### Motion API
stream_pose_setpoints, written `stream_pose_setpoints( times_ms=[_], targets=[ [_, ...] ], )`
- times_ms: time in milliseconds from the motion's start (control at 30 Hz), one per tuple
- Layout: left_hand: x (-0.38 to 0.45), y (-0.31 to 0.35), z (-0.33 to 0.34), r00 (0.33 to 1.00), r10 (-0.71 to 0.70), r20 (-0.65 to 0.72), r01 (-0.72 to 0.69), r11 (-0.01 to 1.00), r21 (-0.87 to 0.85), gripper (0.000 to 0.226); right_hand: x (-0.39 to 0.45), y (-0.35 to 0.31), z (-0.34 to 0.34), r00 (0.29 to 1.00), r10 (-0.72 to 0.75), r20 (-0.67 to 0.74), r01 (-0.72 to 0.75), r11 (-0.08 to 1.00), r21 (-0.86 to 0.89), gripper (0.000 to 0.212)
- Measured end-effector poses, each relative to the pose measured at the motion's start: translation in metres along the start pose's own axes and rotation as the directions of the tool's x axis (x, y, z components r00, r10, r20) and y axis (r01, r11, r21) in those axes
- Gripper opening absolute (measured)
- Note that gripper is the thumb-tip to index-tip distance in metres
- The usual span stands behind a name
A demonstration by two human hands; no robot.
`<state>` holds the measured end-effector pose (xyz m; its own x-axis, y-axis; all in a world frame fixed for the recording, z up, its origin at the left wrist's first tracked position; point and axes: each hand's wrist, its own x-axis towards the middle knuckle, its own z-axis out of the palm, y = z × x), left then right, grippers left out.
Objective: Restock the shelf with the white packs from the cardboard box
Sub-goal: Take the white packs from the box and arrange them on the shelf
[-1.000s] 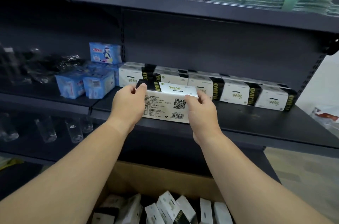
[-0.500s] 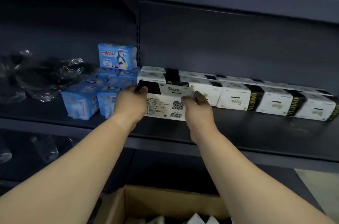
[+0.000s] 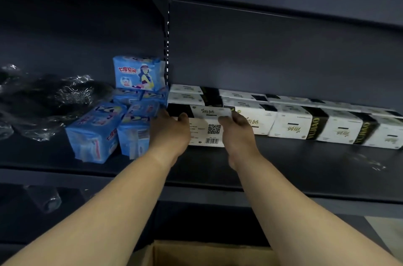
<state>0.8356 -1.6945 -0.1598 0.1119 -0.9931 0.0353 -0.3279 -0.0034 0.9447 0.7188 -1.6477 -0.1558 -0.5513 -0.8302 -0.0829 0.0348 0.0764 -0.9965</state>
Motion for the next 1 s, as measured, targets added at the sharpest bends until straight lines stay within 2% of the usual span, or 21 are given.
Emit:
stream_pose_setpoints(
  times_ms=[67, 133, 433, 567, 700, 800, 1000],
  targets=[
    [0.000, -0.002, 0.004, 1.000, -0.011, -0.007, 0.011, 1.000, 0.005, 0.052, 0.004, 0.003, -0.001, 1.000, 0.003, -0.005, -0.003, 1.000, 0.006, 0.024],
    [-0.001, -0.002, 0.006, 1.000, -0.017, -0.001, 0.017, 1.000, -0.018, 0.049, 0.008, 0.008, 0.000, 1.000, -0.004, 0.000, 0.004, 1.000, 0.017, 0.017],
    [0.005, -0.002, 0.007, 0.999, 0.000, 0.049, 0.003, 0.998, -0.070, 0.034, 0.014, 0.006, 0.011, 0.999, -0.010, 0.039, 0.007, 0.996, 0.087, 0.020],
    [0.008, -0.005, 0.007, 0.998, 0.029, 0.064, -0.024, 0.996, -0.080, 0.035, 0.018, 0.007, 0.016, 0.999, -0.019, 0.028, 0.015, 0.994, 0.109, 0.024],
    [0.005, -0.007, 0.007, 0.997, 0.040, 0.061, -0.032, 0.990, -0.136, 0.052, 0.019, 0.008, 0.016, 0.999, -0.029, 0.024, 0.026, 0.994, 0.106, 0.025],
    [0.003, -0.008, 0.008, 0.997, 0.056, 0.049, -0.045, 0.981, -0.190, 0.042, 0.016, 0.006, 0.015, 0.999, -0.024, 0.035, 0.021, 0.996, 0.083, 0.026],
    [0.000, -0.004, 0.007, 0.997, 0.068, 0.041, -0.055, 0.963, -0.263, 0.038, 0.003, -0.005, 0.008, 0.999, -0.003, 0.044, -0.001, 0.997, 0.081, 0.045]
  ],
)
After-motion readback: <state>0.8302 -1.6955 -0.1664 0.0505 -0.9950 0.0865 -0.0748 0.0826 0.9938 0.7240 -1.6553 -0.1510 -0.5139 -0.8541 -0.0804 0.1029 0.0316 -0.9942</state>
